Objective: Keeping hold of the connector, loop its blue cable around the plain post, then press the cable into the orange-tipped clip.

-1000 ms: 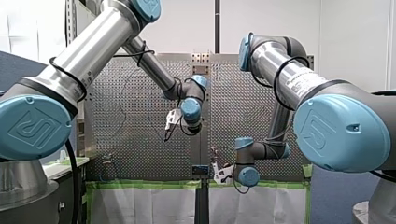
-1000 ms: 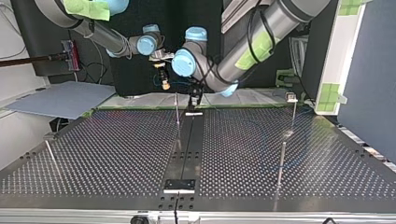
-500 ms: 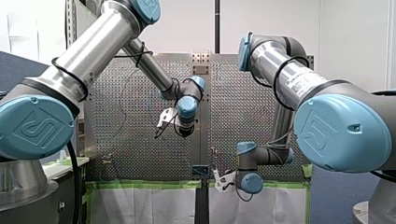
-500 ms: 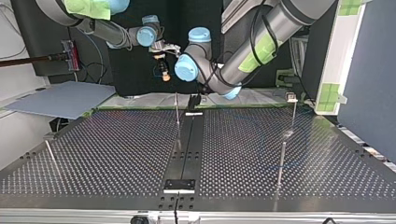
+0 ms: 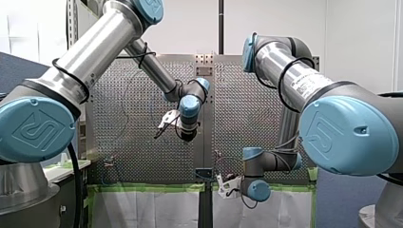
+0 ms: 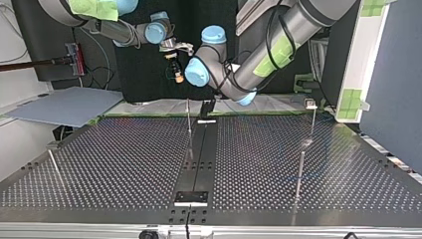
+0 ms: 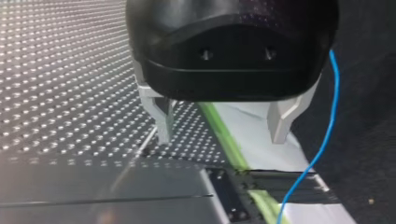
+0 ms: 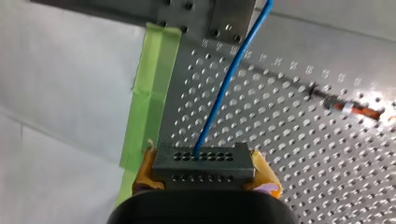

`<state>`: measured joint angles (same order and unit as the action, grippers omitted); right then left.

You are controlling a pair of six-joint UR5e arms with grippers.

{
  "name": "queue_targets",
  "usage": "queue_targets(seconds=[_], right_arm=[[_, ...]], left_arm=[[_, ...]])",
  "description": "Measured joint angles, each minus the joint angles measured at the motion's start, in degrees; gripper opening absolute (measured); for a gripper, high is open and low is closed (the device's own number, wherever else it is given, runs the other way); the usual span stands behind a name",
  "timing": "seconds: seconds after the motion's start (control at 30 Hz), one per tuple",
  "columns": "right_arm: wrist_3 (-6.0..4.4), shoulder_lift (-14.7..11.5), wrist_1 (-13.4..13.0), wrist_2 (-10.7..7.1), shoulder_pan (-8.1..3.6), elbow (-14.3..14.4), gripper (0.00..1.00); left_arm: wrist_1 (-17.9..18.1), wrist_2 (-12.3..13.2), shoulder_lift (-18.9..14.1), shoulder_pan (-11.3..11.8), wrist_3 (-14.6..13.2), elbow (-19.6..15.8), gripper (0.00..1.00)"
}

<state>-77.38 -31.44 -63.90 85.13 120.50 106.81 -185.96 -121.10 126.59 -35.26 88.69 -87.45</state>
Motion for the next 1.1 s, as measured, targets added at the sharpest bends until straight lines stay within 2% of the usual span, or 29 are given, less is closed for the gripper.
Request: queue_targets(seconds=[0.23, 0.43, 0.6, 0.77, 1.1], right_arm=[[-0.55, 0.01, -1.9, -1.17, -0.35, 0.11, 0.0], [-0.67, 0.03, -2.9, -2.14, -0.09, 0.12, 0.0], [-0.61, 0.08, -3.12, -3.23, 0.07, 0.13, 0.0], [-0.49, 0.09, -3.11, -3.61, 0.11, 0.13, 0.0], [-0.52, 0.11, -2.95, -3.29, 0.13, 0.13, 0.0]], left_arm=[[-3.68, 1.08, 0.16, 0.73, -0.11, 0.01, 1.0], [-6.88, 2.76, 2.41, 1.96, -0.9, 0.77, 1.0], [-9.81, 4.87, 5.29, 2.41, -1.45, 3.39, 1.0], [-12.72, 5.86, 7.74, 2.46, -1.6, 6.27, 1.0], [-18.34, 7.74, 8.87, 2.48, -3.61, 11.57, 1.0]])
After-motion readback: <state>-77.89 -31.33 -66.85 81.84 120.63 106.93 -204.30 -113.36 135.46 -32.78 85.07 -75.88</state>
